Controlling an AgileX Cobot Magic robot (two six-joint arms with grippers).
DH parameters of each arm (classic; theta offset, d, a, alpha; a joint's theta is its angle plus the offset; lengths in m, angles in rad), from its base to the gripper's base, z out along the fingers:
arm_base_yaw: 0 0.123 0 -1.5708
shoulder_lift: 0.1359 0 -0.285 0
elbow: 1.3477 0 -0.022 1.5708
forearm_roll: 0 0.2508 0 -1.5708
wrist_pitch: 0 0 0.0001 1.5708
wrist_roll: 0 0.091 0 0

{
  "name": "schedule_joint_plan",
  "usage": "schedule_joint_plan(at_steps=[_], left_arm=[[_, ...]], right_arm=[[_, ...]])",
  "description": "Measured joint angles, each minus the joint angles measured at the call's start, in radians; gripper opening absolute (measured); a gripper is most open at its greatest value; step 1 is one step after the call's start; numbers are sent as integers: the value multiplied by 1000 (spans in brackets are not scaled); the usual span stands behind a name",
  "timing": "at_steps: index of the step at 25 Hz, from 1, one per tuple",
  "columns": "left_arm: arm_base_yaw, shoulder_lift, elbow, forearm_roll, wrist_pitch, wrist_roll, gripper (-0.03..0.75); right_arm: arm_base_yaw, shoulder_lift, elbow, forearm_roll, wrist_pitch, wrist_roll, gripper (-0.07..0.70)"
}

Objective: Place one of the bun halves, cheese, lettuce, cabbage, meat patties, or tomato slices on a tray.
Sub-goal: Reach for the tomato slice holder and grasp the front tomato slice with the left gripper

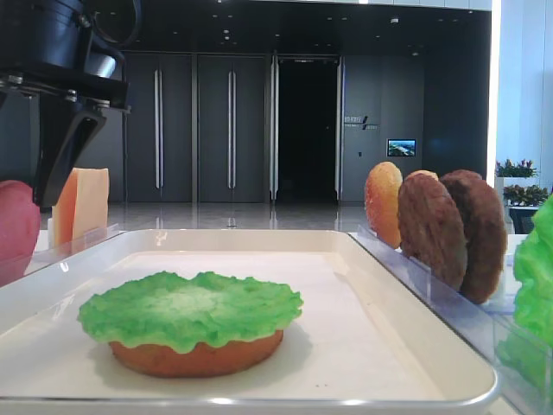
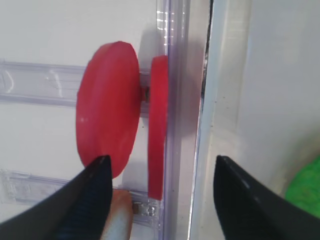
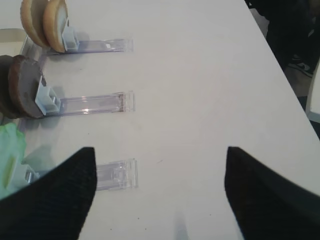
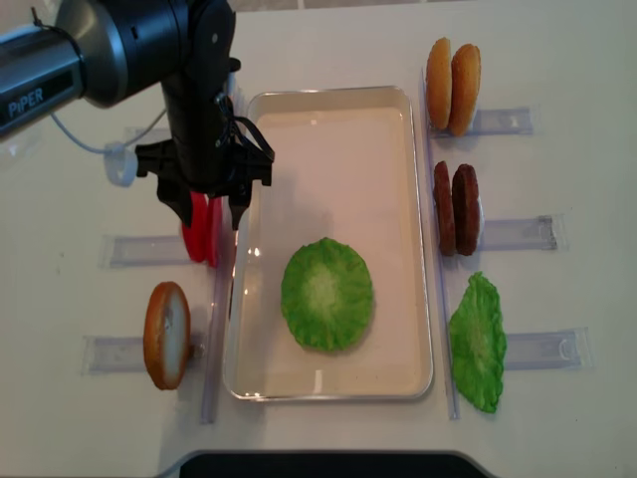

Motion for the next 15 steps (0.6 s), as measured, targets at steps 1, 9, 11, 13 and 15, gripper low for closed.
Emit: schedule_joint_plan(at_steps=[1, 9, 11, 13, 15], left_arm=[[0, 2, 0, 0, 0, 0, 486], [0, 20, 0, 4, -9, 11, 485], [0, 25, 0, 14, -18, 11, 484], [0, 30, 0, 32, -27, 12, 484], [0, 35, 0, 45, -34, 12, 484]], right_arm=[[0, 0, 0, 0, 0, 0, 535], [0, 0, 0, 0, 0, 0, 535], [0, 0, 0, 0, 0, 0, 535], [0, 0, 0, 0, 0, 0, 535], [0, 0, 0, 0, 0, 0, 535]])
